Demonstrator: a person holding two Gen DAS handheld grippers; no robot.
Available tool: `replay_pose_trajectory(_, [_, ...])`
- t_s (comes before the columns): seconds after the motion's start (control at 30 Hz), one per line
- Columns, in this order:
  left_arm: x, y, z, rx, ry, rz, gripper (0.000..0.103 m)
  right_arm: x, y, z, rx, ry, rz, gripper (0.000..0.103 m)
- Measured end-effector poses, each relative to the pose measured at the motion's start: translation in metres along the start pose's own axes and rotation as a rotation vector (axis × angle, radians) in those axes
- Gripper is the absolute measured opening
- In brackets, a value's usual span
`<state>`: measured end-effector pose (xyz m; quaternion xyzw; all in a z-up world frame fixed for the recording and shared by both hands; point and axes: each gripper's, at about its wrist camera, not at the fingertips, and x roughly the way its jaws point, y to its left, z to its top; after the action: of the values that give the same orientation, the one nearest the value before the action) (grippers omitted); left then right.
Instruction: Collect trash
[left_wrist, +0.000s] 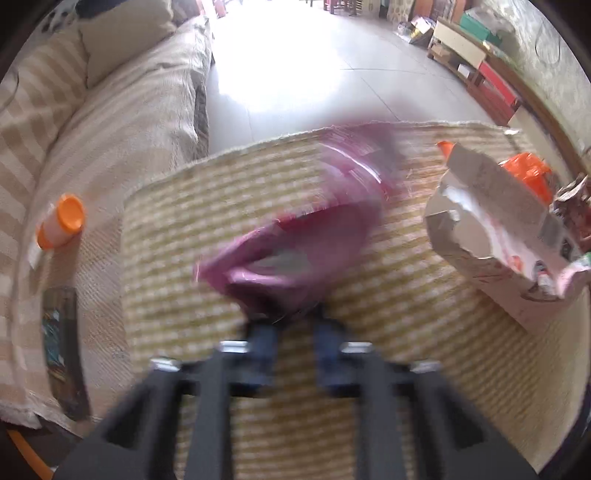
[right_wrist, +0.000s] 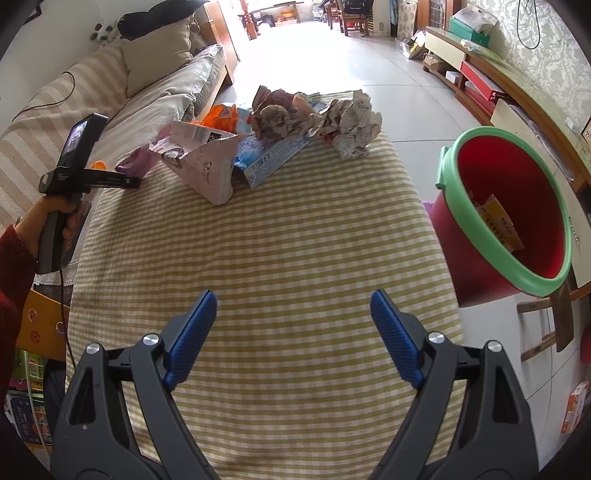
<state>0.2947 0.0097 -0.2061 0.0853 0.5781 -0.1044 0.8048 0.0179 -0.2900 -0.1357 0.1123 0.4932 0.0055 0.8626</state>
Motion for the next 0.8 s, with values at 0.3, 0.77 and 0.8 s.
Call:
replay_pose_trajectory(0.3, [-0.053, -0.002, -0.09, -0.147, -0.109, -0.151, 0.0, 0.006, 0.023, 0.016, -0.067, -0.02, 0.04, 0.084])
replay_pose_trajectory(0.77, [-0.068, -0.039, -0.207, -0.157, -0.06, -0.208, 0.01, 0.048, 0.1, 0.141, -0.388, -0.001, 0.19, 0.084])
replay_pose_trajectory(0.8, [-0.069, -0.039, -0.21, -0.165, -0.065, -0.205, 0.021, 0.057, 0.105, 0.149, -0.419, 0.02, 0.171, 0.084])
